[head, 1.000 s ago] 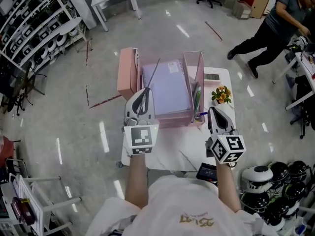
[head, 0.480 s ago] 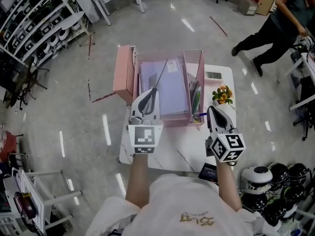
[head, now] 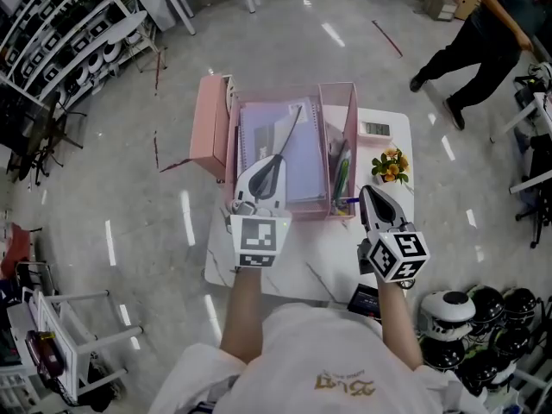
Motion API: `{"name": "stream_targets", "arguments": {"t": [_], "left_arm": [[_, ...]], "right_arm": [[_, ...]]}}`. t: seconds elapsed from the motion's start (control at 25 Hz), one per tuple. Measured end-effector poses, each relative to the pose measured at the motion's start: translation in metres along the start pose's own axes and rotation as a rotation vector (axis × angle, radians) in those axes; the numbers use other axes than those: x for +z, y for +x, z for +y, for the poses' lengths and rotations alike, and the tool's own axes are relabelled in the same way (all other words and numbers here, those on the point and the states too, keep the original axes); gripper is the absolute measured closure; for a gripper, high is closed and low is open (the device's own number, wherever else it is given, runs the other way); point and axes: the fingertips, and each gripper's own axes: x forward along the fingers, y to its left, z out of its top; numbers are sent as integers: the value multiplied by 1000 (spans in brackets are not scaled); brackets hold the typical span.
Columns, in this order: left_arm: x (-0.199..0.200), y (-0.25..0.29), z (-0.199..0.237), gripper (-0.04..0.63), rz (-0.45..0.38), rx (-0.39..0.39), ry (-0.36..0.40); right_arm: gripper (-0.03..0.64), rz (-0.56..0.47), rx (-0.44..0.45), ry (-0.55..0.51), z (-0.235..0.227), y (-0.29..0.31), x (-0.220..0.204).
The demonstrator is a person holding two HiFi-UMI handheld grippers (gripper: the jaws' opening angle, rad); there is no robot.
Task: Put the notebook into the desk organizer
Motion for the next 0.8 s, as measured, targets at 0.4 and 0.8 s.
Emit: {"name": "stream_targets", "arguments": {"t": [0.4, 0.8], "left_arm": [[-24, 29, -16, 558, 92, -43, 38], [-37, 43, -27, 532, 162, -117, -6]], "right_arm": [[607, 29, -4, 22, -18, 6, -9], [607, 42, -7, 35, -28, 8, -12]]}}
